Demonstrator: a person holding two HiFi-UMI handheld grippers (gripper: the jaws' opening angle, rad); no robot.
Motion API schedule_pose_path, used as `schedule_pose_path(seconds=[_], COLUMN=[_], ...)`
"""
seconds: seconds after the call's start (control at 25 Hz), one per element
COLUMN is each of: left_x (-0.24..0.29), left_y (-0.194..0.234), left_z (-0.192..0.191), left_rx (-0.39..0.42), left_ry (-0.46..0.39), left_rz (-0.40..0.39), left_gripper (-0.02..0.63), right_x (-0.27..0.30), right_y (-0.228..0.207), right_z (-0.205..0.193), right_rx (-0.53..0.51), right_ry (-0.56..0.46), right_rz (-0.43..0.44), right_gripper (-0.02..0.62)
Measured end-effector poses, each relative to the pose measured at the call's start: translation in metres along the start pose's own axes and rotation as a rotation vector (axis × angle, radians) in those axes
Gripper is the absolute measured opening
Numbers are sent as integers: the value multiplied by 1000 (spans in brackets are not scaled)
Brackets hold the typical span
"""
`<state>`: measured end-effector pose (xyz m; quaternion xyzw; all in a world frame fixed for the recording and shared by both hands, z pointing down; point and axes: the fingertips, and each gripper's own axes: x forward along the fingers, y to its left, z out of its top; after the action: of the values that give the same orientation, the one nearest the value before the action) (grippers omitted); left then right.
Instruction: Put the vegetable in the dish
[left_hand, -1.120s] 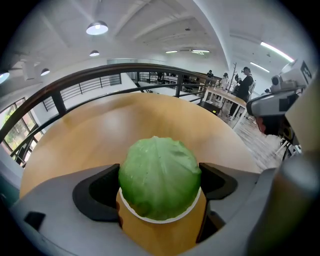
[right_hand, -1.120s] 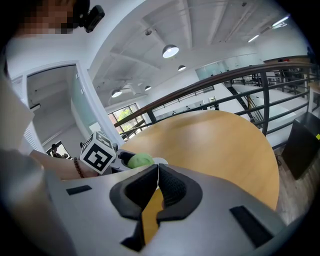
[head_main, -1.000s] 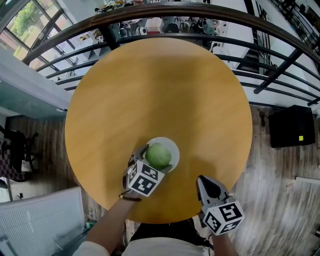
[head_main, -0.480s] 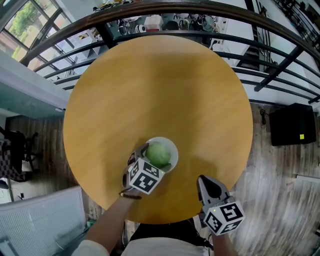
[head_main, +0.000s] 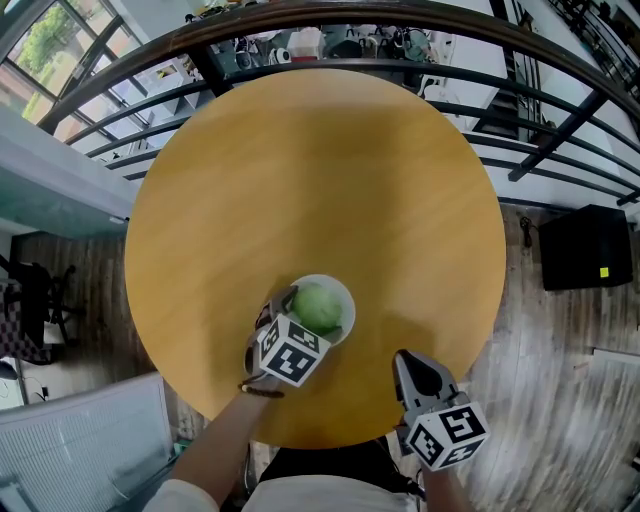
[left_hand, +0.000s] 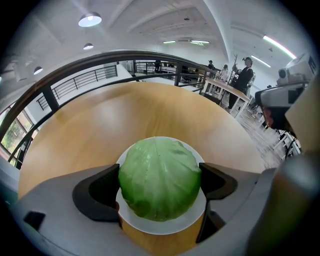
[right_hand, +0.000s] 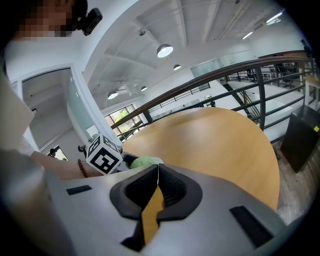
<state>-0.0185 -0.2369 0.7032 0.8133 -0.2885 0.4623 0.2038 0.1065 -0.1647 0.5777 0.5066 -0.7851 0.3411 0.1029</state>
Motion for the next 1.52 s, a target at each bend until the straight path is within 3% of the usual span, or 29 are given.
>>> schedule_pose_path(seconds=[0.8, 1.12, 1.52], left_x=[1, 0, -38], left_y=[-1, 0, -1], left_z=[-2, 2, 18], left_rx=[-27, 32, 10], left_ry=[41, 23, -49], left_rz=[-51, -23, -27], left_gripper=[483, 483, 482], right_x=[-2, -2, -4], right_y=[1, 0, 4], right_z=[1, 2, 9], right_rx=[3, 12, 2], right_ry=[1, -1, -15], right_rz=[-1, 1, 13], right_gripper=[28, 28, 28])
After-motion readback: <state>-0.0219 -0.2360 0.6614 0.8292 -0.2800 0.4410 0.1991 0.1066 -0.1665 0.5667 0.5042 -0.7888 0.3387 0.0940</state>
